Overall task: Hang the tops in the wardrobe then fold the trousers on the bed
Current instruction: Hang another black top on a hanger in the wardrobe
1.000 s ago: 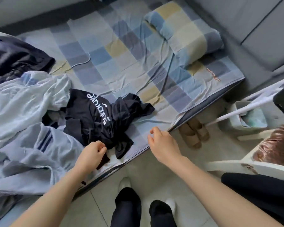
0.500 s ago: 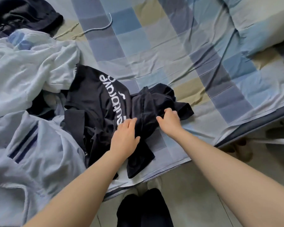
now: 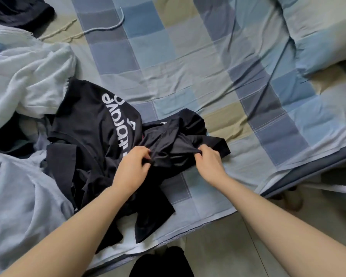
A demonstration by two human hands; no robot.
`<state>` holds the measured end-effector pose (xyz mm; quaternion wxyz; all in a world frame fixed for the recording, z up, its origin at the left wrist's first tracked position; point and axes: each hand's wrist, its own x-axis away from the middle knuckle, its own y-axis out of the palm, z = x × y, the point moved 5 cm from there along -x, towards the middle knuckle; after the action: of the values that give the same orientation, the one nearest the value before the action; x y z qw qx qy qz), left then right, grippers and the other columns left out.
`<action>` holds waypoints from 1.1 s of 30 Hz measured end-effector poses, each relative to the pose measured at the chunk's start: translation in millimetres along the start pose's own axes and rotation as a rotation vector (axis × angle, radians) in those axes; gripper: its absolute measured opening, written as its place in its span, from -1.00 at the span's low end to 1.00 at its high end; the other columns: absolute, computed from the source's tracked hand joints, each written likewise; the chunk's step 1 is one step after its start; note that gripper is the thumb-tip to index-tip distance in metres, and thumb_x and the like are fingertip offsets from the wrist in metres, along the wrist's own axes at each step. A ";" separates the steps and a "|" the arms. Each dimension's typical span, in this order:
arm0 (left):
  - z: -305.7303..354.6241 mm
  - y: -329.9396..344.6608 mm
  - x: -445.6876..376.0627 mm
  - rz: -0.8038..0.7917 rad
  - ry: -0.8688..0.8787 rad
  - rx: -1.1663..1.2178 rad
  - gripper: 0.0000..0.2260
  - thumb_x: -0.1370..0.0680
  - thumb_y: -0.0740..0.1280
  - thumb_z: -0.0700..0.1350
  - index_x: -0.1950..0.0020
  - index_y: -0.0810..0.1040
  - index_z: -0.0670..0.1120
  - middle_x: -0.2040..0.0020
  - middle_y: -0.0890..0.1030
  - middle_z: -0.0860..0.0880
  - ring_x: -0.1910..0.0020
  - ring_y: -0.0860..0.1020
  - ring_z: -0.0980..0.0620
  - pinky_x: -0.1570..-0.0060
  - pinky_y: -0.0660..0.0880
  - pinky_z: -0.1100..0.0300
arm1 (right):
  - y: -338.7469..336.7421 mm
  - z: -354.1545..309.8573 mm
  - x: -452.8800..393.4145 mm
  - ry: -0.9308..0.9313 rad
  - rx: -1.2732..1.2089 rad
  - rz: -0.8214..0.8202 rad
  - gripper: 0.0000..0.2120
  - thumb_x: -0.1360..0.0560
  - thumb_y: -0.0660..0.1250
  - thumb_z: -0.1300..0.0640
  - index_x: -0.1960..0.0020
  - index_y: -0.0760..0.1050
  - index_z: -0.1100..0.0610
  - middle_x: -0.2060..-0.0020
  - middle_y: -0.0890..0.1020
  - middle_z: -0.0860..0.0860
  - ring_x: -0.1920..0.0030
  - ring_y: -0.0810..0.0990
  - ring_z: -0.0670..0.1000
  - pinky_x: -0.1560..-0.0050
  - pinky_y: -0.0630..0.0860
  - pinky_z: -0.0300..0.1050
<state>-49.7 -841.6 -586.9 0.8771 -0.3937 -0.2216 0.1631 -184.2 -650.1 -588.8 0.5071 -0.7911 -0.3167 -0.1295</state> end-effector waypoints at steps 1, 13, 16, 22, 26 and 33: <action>-0.5 -14.7 6.7 0.076 -0.089 0.102 -0.89 -0.44 0.36 -0.33 0.13 0.53 -0.14 -0.11 0.57 0.07 -0.10 0.51 0.09 -0.16 0.36 0.20 | -12.4 2.6 12.6 0.049 -0.146 0.038 -0.90 -0.59 0.13 0.15 0.07 0.37 0.14 0.12 0.53 0.13 0.04 0.48 0.17 0.19 0.27 -0.06; 95.6 -157.7 83.3 0.178 -0.667 1.225 -0.86 -0.47 0.24 -0.26 0.24 0.57 -0.19 0.15 0.52 -0.16 0.13 0.47 -0.08 0.09 0.41 0.11 | -134.4 -78.6 163.6 0.230 -1.109 0.145 -0.88 -0.57 0.21 0.14 0.04 0.53 0.08 0.08 0.62 -0.02 0.07 0.56 -0.02 -0.04 0.47 -0.05; 139.0 -207.4 100.7 0.159 -0.481 1.087 -0.93 -0.47 0.20 -0.38 0.17 0.46 -0.33 0.21 0.43 -0.11 0.21 0.40 0.02 0.28 0.41 0.25 | -178.0 -100.3 201.6 0.213 -1.191 0.218 -0.85 -0.55 0.18 0.16 0.17 0.40 0.19 0.20 0.44 0.07 0.17 0.36 0.03 0.06 0.32 -0.04; 233.4 -304.1 137.9 0.155 -0.261 1.090 -0.86 -0.49 0.20 -0.18 0.27 0.42 -0.11 0.36 0.34 -0.06 0.37 0.31 0.06 0.38 0.25 0.18 | -264.1 -138.2 284.4 0.273 -1.502 0.273 -0.81 -0.59 0.13 0.17 -0.03 0.49 0.20 0.01 0.58 0.19 -0.02 0.55 0.15 -0.05 0.53 0.18; 272.3 -345.4 161.6 0.087 -0.388 1.196 -0.87 -0.46 0.26 -0.04 0.26 0.52 0.00 0.18 0.44 -0.11 0.21 0.43 -0.05 0.19 0.35 0.07 | -311.8 -170.7 344.6 0.290 -1.828 0.214 -0.74 -0.60 0.12 0.14 -0.09 0.51 0.25 -0.01 0.60 0.26 -0.04 0.56 0.26 0.04 0.56 0.28; 320.3 -337.0 238.3 -0.500 -0.547 1.032 -0.64 -0.63 0.21 -0.02 -0.26 0.52 -0.26 0.23 0.62 -0.13 0.22 0.54 -0.10 0.23 0.45 0.11 | -381.6 -222.3 450.4 0.002 -2.030 0.174 -0.63 -0.57 0.06 0.09 0.29 0.50 0.18 0.41 0.60 0.15 0.40 0.61 0.11 0.23 0.47 -0.05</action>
<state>24.5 -748.4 -78.3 0.8772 0.1994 -0.4158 0.1337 -54.7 -571.3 23.5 -0.3956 -0.8679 0.0018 -0.3006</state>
